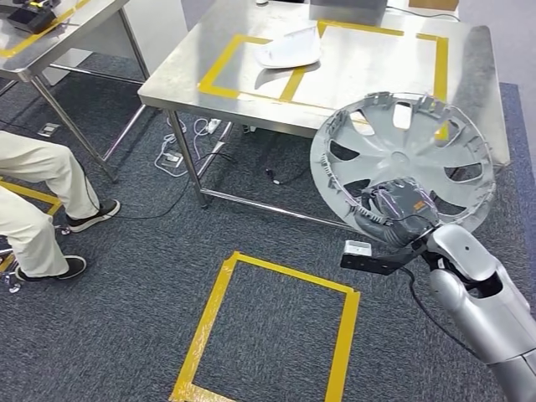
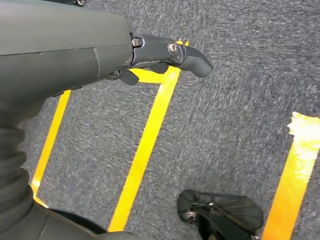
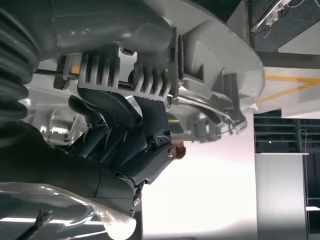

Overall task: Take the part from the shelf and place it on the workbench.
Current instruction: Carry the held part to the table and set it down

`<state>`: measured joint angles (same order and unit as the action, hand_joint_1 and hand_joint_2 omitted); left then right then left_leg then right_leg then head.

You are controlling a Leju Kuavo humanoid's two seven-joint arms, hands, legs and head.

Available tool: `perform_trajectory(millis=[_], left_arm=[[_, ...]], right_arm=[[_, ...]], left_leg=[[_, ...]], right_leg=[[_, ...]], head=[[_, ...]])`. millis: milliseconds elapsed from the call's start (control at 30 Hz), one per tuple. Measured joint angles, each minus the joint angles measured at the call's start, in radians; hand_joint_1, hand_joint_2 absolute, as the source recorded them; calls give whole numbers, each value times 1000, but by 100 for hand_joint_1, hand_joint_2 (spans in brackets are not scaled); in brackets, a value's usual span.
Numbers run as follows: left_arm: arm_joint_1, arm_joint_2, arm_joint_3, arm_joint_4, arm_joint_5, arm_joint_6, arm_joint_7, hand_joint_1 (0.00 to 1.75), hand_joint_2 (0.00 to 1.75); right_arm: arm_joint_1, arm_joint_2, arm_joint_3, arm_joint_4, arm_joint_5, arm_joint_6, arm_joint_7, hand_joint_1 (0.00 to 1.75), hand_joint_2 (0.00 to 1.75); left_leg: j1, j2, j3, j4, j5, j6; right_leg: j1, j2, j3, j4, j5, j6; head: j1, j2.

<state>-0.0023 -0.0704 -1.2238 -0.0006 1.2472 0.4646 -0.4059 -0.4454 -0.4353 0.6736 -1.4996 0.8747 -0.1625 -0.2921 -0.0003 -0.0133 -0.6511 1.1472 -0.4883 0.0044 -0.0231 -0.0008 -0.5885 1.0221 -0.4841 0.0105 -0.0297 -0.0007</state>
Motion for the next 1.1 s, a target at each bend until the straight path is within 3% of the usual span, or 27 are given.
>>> perform_trajectory(millis=[67, 200, 267, 333, 367, 400, 433, 500, 567, 667, 733, 767, 867, 900, 933, 1033, 1100], left_arm=[[-1, 1, 0, 0, 0, 0, 0, 0, 175], [1, 0, 0, 0, 1, 1, -1, 0, 175], [1, -1, -1, 0, 2, 1, -1, 0, 175], [0, -1, -1, 0, 3, 1, -1, 0, 175], [0, -1, -1, 0, 3, 1, -1, 0, 175], [0, -2, -1, 0, 3, 1, -1, 0, 175], [0, -3, -1, 0, 3, 1, -1, 0, 175], [0, -5, -1, 0, 3, 1, -1, 0, 175], [-1, -5, -1, 0, 3, 1, -1, 0, 175], [0, -4, -1, 0, 3, 1, -1, 0, 175], [0, -3, -1, 0, 3, 1, -1, 0, 175], [-1, -3, -1, 0, 3, 1, -1, 0, 175], [0, -3, -1, 0, 3, 1, -1, 0, 175], [0, -4, -2, 0, 3, 1, -1, 0, 175], [1, -4, -2, 0, 3, 1, -1, 0, 175], [1, -4, -2, 0, 3, 1, -2, 0, 175], [0, -3, -2, 0, 3, 1, -2, 0, 175]], right_arm=[[0, 0, 0, 0, 0, 0, 0, 175, 175], [4, 0, -1, 0, -1, 0, -2, 175, 175], [4, 0, -1, 0, -1, 0, -3, 175, 175], [7, 0, -1, 0, -1, 0, -3, 175, 175], [10, 0, -1, 0, -1, 0, -2, 175, 175], [11, 0, -1, 0, -1, 0, -2, 175, 175], [12, 0, -1, 1, -1, 0, -2, 175, 175], [12, 0, -1, 1, -1, 0, -2, 175, 175], [11, 0, -1, 1, -1, 0, -2, 175, 175], [13, 0, -2, 2, -1, -1, -2, 175, 175], [13, 0, -4, 1, 0, -1, -1, 175, 175], [13, 0, -6, 1, -1, -1, -1, 175, 175], [13, 1, -9, 2, -1, -1, -1, 175, 175], [13, 1, -10, 2, -1, -1, -1, 175, 175], [13, 1, -11, 2, -1, -1, -1, 175, 175], [12, 1, -15, 2, -1, -1, -1, 175, 175], [11, 1, -16, 2, -1, -1, -1, 175, 175]], left_leg=[[-4, 0, 39, -94, 30, 9], [-4, -1, 51, -125, 26, 23], [0, -1, 60, -134, 27, 34], [-1, -1, 64, -134, 23, 41], [-2, -1, 66, -134, 21, 43], [-2, -1, 69, -134, 18, 43], [-2, -2, 74, -133, 15, 43], [-1, -3, 85, -131, 4, 37], [-4, -5, 87, -124, -5, 28], [-7, -6, 84, -121, -10, 17], [-6, -3, 75, -95, -32, 8], [-5, -2, 57, -53, -55, 2], [-1, 0, -40, 137, -125, -6], [0, 0, -61, 167, -123, -7], [0, 0, -63, 158, -100, -7], [-1, 1, 4, -19, 12, 3], [-5, 2, 38, -101, 27, 10]], right_leg=[[2, 2, 2, 0, -4, 9], [1, -1, -6, 5, -13, 32], [0, -1, -43, 75, -49, 40], [1, 0, -113, 207, -100, 45], [1, 0, -145, 259, -112, 47], [1, 0, -160, 277, -105, 48], [0, 0, -156, 255, -78, 47], [0, -1, -100, 128, -4, 46], [1, 0, -46, 27, 26, 40], [3, 2, -33, 8, 18, 24], [0, 0, -27, 4, 15, 13], [-2, -2, -22, 2, 13, 8], [-1, -5, -15, 2, 6, -1], [-1, -5, -13, 2, 4, -2], [-1, -4, -9, 2, 1, -2], [0, -2, 8, 2, -11, 5], [2, 0, 12, -1, -16, 17]], head=[[1, 0], [2, 0], [6, 0], [8, 0], [8, 0], [9, 0], [9, 0], [9, 0], [8, 0], [7, 0], [5, 0], [5, 0], [4, 0], [4, 0], [3, 0], [4, 0], [4, 0]])
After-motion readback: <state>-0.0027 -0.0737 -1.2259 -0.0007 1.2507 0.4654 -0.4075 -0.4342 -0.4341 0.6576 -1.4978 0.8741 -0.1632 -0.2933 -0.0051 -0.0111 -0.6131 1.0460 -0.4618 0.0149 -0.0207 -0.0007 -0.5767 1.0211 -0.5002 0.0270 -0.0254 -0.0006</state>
